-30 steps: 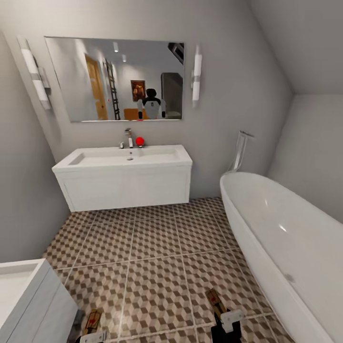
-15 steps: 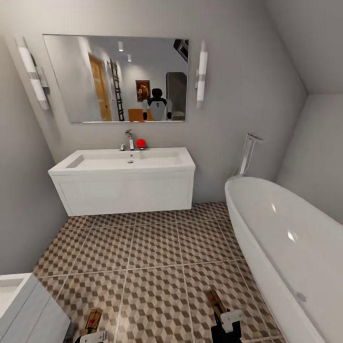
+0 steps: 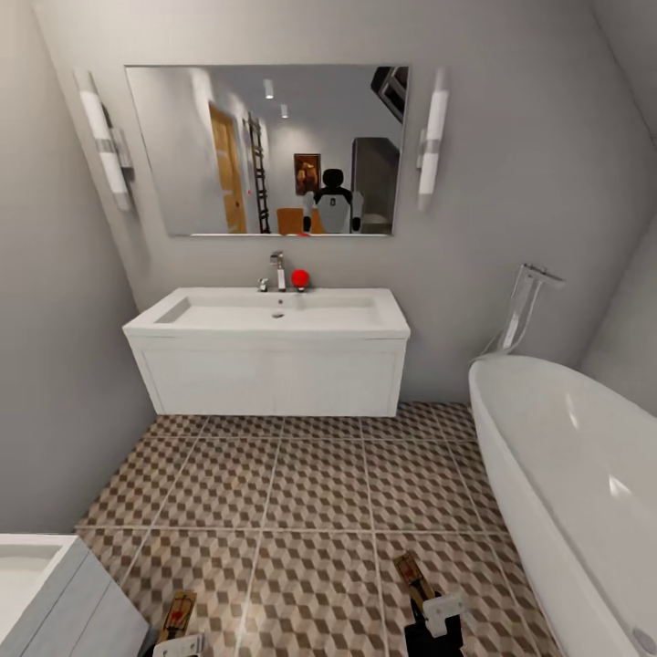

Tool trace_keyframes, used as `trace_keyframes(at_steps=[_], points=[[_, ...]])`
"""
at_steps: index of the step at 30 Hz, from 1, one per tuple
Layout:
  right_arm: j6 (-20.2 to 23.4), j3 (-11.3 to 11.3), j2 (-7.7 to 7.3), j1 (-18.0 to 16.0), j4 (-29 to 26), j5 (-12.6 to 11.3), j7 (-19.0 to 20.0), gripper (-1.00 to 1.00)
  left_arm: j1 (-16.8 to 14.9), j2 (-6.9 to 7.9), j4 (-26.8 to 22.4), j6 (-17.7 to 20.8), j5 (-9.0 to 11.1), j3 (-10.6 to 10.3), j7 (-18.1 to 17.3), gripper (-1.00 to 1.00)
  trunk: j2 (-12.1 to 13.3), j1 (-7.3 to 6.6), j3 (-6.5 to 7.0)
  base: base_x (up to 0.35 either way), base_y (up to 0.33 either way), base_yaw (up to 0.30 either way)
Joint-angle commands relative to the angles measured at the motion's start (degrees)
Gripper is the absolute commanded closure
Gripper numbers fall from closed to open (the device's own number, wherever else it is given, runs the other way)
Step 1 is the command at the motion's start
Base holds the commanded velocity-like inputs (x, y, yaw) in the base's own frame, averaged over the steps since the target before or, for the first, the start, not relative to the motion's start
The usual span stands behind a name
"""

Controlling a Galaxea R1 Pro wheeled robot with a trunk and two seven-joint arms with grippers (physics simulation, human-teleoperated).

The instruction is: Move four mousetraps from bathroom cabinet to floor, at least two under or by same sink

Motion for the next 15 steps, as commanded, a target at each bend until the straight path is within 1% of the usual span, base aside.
trace_keyframes(at_steps=[1,15], points=[[0.0,0.03,0.0,0.0,0.0,-0.07,-0.13,1.0,0.0,0.0,0.0,0.02,-0.26,0.02,0.36,1.0,0.0,0.0,0.0,0.25,0.0,0.04],[0.0,0.03,0.0,0.0,0.0,-0.07,-0.13,1.0,0.01,0.0,0.0,0.02,-0.26,0.02,0.36,1.0,0.0,0.0,0.0,0.263,0.0,0.004]])
